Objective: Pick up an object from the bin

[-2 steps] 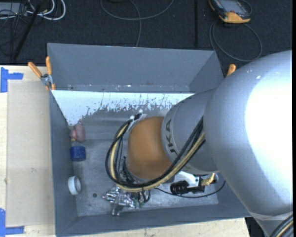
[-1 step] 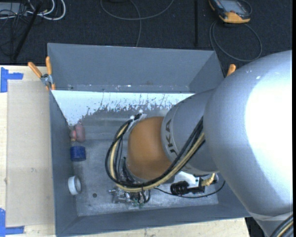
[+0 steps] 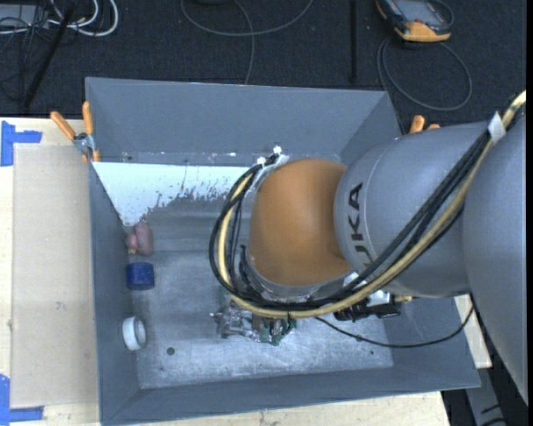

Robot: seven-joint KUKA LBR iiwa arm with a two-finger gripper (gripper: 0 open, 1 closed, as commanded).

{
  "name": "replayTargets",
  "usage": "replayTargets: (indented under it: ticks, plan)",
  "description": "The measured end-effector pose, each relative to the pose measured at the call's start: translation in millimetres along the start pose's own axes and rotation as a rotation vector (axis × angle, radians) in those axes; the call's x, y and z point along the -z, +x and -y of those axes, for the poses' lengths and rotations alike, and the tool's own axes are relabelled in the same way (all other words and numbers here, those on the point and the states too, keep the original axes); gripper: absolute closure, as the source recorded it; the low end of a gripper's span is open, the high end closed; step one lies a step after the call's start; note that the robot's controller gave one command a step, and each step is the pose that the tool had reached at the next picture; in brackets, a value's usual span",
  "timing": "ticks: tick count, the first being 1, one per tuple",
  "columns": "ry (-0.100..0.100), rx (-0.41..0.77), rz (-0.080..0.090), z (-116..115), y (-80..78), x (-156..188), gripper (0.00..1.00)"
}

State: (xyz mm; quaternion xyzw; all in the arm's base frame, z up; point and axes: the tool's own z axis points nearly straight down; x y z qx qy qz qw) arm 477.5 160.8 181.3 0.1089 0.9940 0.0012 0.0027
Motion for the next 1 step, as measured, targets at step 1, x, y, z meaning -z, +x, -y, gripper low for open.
replayTargets:
  ticks: [1]
  plan:
    - [0.003,0.001,-0.004,0.6,-1.0,17.1,1.00]
